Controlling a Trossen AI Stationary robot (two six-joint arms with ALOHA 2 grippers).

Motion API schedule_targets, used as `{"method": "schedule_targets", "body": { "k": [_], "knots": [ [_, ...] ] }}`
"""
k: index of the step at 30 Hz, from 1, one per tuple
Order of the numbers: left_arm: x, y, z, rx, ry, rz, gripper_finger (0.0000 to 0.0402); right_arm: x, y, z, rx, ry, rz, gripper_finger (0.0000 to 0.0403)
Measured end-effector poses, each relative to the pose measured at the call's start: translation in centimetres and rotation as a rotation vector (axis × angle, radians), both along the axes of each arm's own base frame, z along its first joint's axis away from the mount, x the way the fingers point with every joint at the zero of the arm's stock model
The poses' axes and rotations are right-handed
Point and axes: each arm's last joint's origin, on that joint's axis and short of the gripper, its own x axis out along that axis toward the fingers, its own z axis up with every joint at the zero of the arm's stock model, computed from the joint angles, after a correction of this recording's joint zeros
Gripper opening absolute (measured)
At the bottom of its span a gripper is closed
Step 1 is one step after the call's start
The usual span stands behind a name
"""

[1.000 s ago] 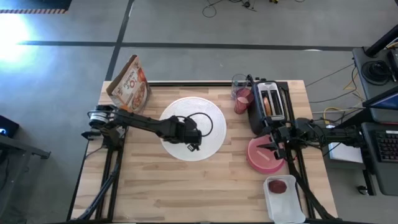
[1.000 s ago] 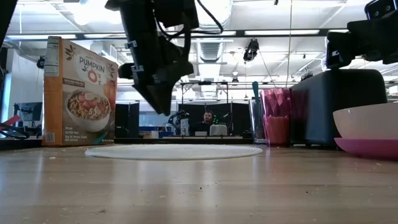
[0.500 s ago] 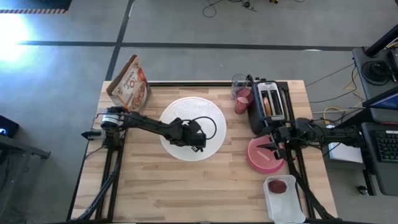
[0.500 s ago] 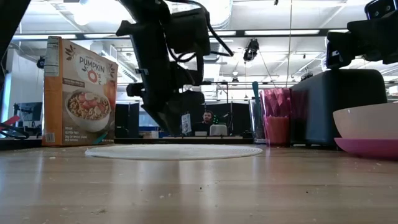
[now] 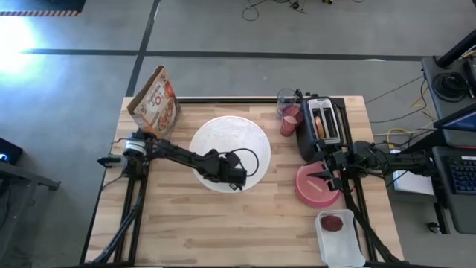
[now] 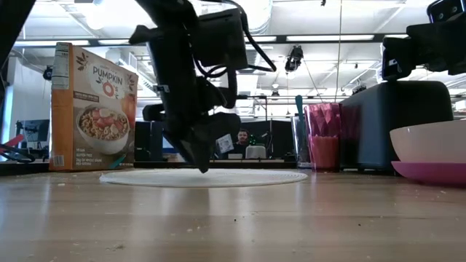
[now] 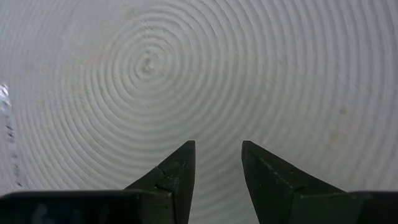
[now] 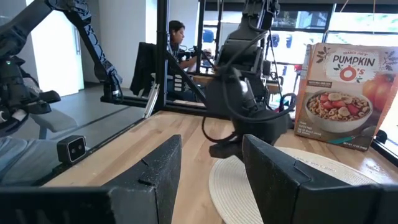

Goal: Arrange a breakfast setting
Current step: Adjust the white placemat

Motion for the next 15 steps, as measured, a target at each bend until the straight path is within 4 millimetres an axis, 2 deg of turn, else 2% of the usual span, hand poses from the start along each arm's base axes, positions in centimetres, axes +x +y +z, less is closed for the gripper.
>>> {"method": "schedule_targets", "body": {
  "k": [5,15],
  "knots": [
    [-0.3,-1.5,-0.2,-0.059,0.003,-0.015,0.0115,0.0,0.0,0.0,0.0,0.0,0.0,0.0162],
    [-1.2,-5.7,-0.3,-0.141,0.007,-0.105,0.0115,0.0,0.0,0.0,0.0,0.0,0.0,0.0162]
  ]
}}
